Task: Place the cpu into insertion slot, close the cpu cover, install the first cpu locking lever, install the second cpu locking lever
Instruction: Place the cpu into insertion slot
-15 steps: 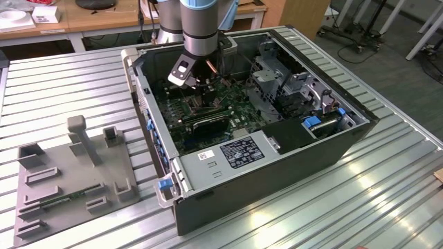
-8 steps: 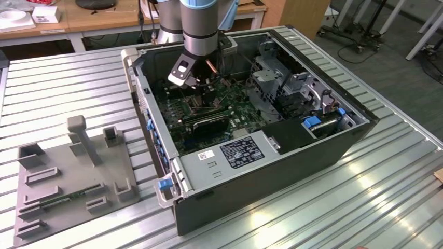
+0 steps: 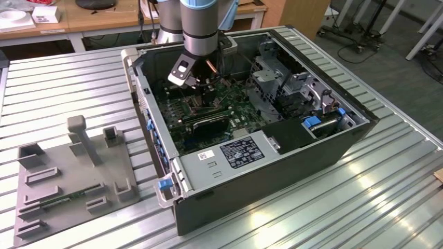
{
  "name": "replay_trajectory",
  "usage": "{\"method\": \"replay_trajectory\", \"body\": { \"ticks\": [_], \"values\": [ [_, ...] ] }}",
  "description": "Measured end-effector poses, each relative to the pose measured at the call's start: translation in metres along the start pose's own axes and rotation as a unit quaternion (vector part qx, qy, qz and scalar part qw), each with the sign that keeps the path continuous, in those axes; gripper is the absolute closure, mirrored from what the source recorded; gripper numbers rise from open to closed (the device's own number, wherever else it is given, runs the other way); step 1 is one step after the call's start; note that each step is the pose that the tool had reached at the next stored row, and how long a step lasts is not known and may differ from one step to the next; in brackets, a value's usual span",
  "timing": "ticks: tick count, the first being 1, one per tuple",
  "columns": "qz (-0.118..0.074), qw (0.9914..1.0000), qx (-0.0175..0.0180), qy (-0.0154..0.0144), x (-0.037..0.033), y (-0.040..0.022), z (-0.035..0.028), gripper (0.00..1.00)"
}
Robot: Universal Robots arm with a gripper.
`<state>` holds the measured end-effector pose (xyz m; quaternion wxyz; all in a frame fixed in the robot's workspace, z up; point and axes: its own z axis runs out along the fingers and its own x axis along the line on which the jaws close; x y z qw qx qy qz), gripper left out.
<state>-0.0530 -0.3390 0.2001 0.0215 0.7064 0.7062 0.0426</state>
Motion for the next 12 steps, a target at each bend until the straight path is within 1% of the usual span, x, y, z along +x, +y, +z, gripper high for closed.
{"method": "replay_trajectory", "body": {
  "ticks": [3, 4, 7, 10, 11, 12],
  "values": [
    [0.0, 1.0, 0.0, 0.0, -0.0001, 0.0, 0.0, 0.45],
    [0.0, 1.0, 0.0, -0.0001, -0.0001, 0.0, -0.0001, 0.38],
    [0.0, 1.0, 0.0, -0.0001, -0.0002, 0.0, 0.0002, 0.38],
    [0.005, 0.99999, -0.0001, -0.0001, -0.0002, -0.0001, 0.0012, 0.38],
    [0.007, 0.99998, -0.0001, 0.0003, -0.0002, -0.0002, 0.0016, 0.38],
    [0.009, 0.99996, -0.0002, 0.0015, -0.0002, -0.0002, 0.002, 0.38]
  ]
}}
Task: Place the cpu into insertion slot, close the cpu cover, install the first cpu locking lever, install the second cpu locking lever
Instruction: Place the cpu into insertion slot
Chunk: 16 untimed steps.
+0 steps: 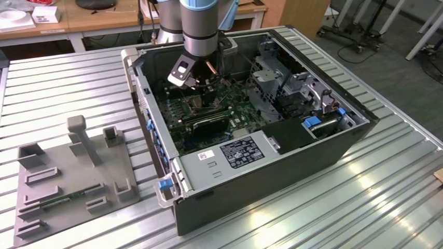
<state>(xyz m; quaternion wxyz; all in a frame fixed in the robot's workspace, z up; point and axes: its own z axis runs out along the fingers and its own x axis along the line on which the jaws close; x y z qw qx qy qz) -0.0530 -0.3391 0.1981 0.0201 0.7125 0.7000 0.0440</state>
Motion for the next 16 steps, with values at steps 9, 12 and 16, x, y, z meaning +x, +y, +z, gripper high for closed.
{"method": "replay_trajectory", "body": {
  "ticks": [9, 12, 16],
  "values": [
    [0.024, 0.99967, -0.0006, 0.0092, 0.0, -0.0002, 0.0018, 0.38],
    [0.024, 0.99967, -0.0006, 0.0092, -0.0001, -0.0002, 0.0018, 0.38],
    [0.025, 0.99966, -0.0004, 0.0077, 0.0, 0.0001, 0.0009, 0.38]
  ]
}}
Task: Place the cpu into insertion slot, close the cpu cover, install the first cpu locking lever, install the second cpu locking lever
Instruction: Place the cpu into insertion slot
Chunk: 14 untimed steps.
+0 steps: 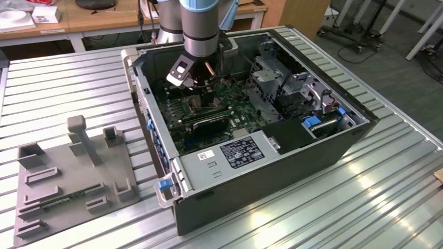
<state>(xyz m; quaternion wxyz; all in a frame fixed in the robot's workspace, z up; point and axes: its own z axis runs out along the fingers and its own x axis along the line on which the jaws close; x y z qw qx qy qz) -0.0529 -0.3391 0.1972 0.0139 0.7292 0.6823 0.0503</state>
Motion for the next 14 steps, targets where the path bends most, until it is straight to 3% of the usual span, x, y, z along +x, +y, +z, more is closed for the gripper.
{"method": "replay_trajectory", "body": {
  "ticks": [4, 7, 10, 11, 13, 14],
  "values": [
    [0.002, 0.99999, 0.0005, -0.0029, 0.0, 0.0005, -0.0006, 0.38],
    [0.007, 0.99991, 0.0025, -0.0116, -0.0002, 0.0006, -0.0007, 0.38],
    [0.011, 0.99985, 0.0042, -0.0131, -0.0003, 0.0004, 0.0, 0.38],
    [0.011, 0.99987, 0.0044, -0.0109, -0.0004, 0.0004, 0.0002, 0.38],
    [0.013, 0.9999, 0.005, -0.0024, -0.0003, 0.0004, 0.0007, 0.38],
    [0.016, 0.99986, 0.0051, 0.0005, -0.0003, 0.0003, 0.001, 0.38]
  ]
}}
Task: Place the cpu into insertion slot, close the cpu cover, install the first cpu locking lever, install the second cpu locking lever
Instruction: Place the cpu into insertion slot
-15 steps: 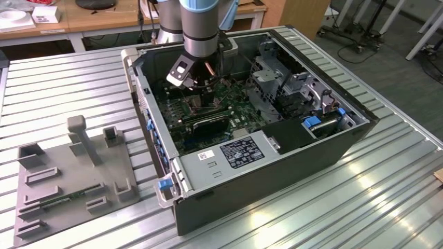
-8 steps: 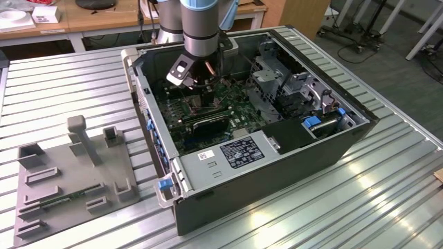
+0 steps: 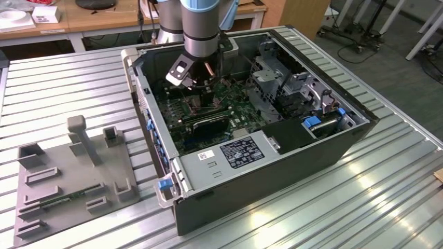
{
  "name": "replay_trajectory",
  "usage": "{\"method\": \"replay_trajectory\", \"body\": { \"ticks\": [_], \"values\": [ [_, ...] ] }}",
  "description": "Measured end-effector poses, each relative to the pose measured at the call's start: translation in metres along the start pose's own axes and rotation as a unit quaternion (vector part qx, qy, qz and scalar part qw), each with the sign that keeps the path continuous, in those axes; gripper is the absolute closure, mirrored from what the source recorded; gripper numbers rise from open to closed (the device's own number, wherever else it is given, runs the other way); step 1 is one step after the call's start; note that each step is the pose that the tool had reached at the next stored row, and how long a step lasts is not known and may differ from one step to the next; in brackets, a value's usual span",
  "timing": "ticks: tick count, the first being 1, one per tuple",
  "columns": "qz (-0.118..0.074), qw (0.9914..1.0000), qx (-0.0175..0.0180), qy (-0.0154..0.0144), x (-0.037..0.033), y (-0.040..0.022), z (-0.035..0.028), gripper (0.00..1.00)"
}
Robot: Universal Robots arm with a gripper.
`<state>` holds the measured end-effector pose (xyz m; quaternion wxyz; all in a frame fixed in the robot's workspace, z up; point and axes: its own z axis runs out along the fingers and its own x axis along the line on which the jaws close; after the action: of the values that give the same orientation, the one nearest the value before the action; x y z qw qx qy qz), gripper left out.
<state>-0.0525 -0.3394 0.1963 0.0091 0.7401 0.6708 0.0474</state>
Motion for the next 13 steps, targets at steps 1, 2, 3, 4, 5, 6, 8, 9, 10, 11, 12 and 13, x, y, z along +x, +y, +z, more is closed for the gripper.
{"method": "replay_trajectory", "body": {
  "ticks": [1, 2, 3, 4, 5, 6, 8, 9, 10, 11, 12, 13],
  "values": [
    [0.005, 0.99999, -0.0002, 0.0012, 0.0, -0.0001, 0.0003, 0.38],
    [0.01, 0.99995, -0.0003, 0.0017, 0.0, -0.0001, 0.0005, 0.38],
    [0.013, 0.99991, -0.0005, 0.0014, 0.0, 0.0, 0.0004, 0.38],
    [0.014, 0.99991, -0.0005, 0.0014, 0.0, 0.0, 0.0004, 0.38],
    [0.014, 0.9999, -0.0005, 0.0013, 0.0, 0.0, 0.0004, 0.38],
    [0.014, 0.9999, -0.0005, 0.0014, 0.0, 0.0, 0.0004, 0.38],
    [0.017, 0.99985, -0.0008, 0.0011, -0.0001, -0.0002, 0.0011, 0.38],
    [0.02, 0.99979, -0.0009, 0.0007, -0.0001, -0.0003, 0.0017, 0.38],
    [0.024, 0.99972, -0.0011, 0.0004, -0.0002, -0.0004, 0.0025, 0.38],
    [0.027, 0.99964, -0.0011, -0.0005, -0.0002, -0.0004, 0.003, 0.38],
    [0.029, 0.99957, -0.001, -0.0016, -0.0002, -0.0005, 0.0033, 0.38],
    [0.031, 0.99953, -0.0007, -0.0025, -0.0002, -0.0005, 0.0035, 0.38]
  ]
}}
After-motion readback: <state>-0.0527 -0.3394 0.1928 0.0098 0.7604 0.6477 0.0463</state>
